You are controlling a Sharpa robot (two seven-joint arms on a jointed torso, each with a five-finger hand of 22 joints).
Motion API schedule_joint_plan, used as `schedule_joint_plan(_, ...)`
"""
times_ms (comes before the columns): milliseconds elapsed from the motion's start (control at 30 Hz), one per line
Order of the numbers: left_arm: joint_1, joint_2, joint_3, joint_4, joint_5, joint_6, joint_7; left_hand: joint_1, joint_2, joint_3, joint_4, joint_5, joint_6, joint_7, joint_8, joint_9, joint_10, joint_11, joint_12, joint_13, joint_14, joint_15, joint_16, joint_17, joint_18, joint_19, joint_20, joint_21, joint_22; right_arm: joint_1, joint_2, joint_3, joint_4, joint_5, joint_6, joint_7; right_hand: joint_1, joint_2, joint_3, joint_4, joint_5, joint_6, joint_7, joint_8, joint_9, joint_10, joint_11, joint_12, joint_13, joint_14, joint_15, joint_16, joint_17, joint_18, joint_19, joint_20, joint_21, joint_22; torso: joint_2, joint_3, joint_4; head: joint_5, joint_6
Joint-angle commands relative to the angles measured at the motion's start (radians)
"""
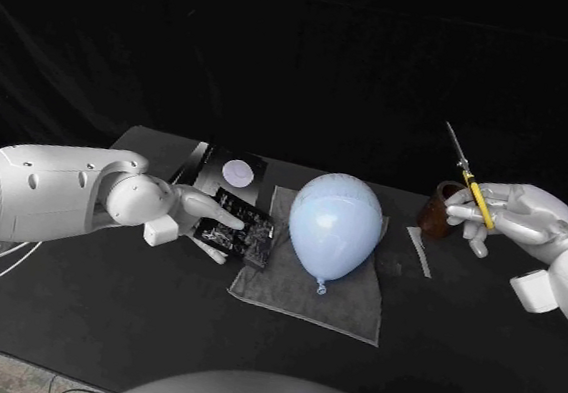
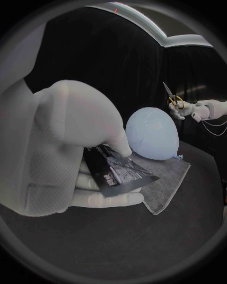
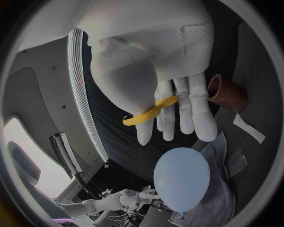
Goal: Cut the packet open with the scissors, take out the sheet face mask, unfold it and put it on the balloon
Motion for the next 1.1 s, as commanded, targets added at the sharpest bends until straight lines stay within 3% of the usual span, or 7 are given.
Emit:
schedule_joint_plan(33,0.000,0.003,0.001,0.010,-0.005,-0.039,-0.005,-0.007,-0.019,-0.041,0.021,0.003,-0.049,0.044,-0.011,-0.006,-0.052,0.021,0.003,0.000,-0.061,0.024,-0.032,-0.007,0.011,-0.044,0.024,-0.025,0.000,0.000,0.001,0.001,0.001,0.007,0.010,0.019,0.022,0.012,-0.030,-0.005,-0.002,0.004,0.001,-0.004,0.001,0.009,0.003,0.004,0.002,0.034,-0.053,-0.007,0.001,0.020,0.008,0.000,0.005,0.001,-0.001,0.0000,0.0011,0.000,-0.003)
schedule_joint_plan(100,0.000,0.004,0.001,0.011,-0.005,-0.050,0.001,-0.023,-0.035,-0.092,0.053,0.002,-0.131,0.066,-0.025,-0.012,-0.108,0.042,0.005,0.001,-0.130,0.048,-0.063,-0.020,0.011,-0.096,0.048,-0.032,-0.001,0.000,0.002,0.001,0.000,0.008,0.010,0.019,0.022,0.012,-0.030,-0.005,-0.002,0.004,0.001,-0.004,0.001,0.009,0.003,0.004,0.002,0.034,-0.053,-0.007,0.001,0.020,0.008,0.000,0.005,0.001,-0.001,-0.0002,0.0011,-0.002,-0.003)
schedule_joint_plan(233,0.000,0.003,0.001,0.011,-0.003,-0.072,0.010,-0.011,-0.040,-0.156,0.096,0.004,-0.259,0.083,-0.009,0.002,-0.188,0.068,0.005,0.001,-0.262,0.083,-0.078,-0.054,0.007,-0.220,0.087,-0.035,-0.002,0.000,0.003,0.001,-0.001,0.009,0.012,0.020,0.022,0.012,-0.031,-0.005,-0.002,0.004,0.001,-0.005,0.001,0.009,0.003,0.003,0.002,0.034,-0.053,-0.007,0.001,0.020,0.007,0.000,0.003,-0.002,-0.001,-0.0003,0.0013,-0.004,-0.003)
schedule_joint_plan(333,0.000,0.001,0.001,0.012,-0.003,-0.086,0.017,0.012,-0.037,-0.198,0.125,0.003,-0.321,0.090,0.037,0.030,-0.232,0.079,0.009,0.003,-0.321,0.098,-0.078,-0.073,-0.002,-0.303,0.098,-0.034,-0.002,-0.001,0.004,0.001,-0.001,0.010,0.014,0.020,0.022,0.012,-0.031,-0.005,-0.002,0.004,0.001,-0.005,0.001,0.009,0.003,0.003,0.002,0.034,-0.053,-0.007,0.001,0.020,0.007,0.000,0.003,-0.002,-0.001,-0.0003,0.0012,-0.006,-0.005)
schedule_joint_plan(500,0.000,-0.009,0.001,0.016,-0.013,-0.107,0.033,0.069,-0.023,-0.282,0.171,0.001,-0.413,0.094,0.134,0.079,-0.298,0.091,0.022,0.005,-0.410,0.117,-0.072,-0.099,-0.041,-0.488,0.100,-0.039,-0.007,-0.001,0.004,0.001,-0.002,0.012,0.014,0.020,0.021,0.011,-0.032,-0.005,-0.002,0.004,0.002,-0.005,0.001,0.009,0.004,0.003,0.002,0.034,-0.052,-0.008,0.001,0.020,0.007,0.000,0.003,-0.002,-0.001,0.0000,0.0014,-0.005,-0.007)
schedule_joint_plan(833,0.005,-0.067,0.011,0.037,-0.179,-0.104,0.057,0.119,0.013,-0.457,0.186,0.002,-0.474,0.098,0.245,0.112,-0.339,0.093,0.076,0.011,-0.446,0.121,-0.028,-0.100,-0.059,-0.512,0.099,-0.034,-0.004,-0.003,-0.001,0.001,-0.001,0.013,0.015,0.021,0.021,0.011,-0.032,-0.005,-0.002,0.004,0.002,-0.005,0.001,0.009,0.004,0.003,0.002,0.034,-0.052,-0.008,0.001,0.020,0.007,0.000,0.003,-0.002,-0.003,0.0002,0.0010,-0.008,-0.012)
schedule_joint_plan(1100,0.036,-0.111,0.031,0.026,-0.276,-0.030,0.066,0.154,0.035,-0.517,0.185,0.003,-0.468,0.098,0.285,0.111,-0.333,0.090,0.113,0.015,-0.450,0.118,0.003,-0.096,-0.055,-0.477,0.099,-0.028,-0.001,-0.005,-0.002,0.001,-0.007,0.013,0.016,0.022,0.021,0.011,-0.032,-0.005,-0.002,0.004,0.002,-0.005,0.001,0.009,0.004,0.003,0.002,0.034,-0.052,-0.008,0.001,0.020,0.007,0.000,0.003,-0.002,-0.003,-0.0003,0.0005,-0.015,-0.013)
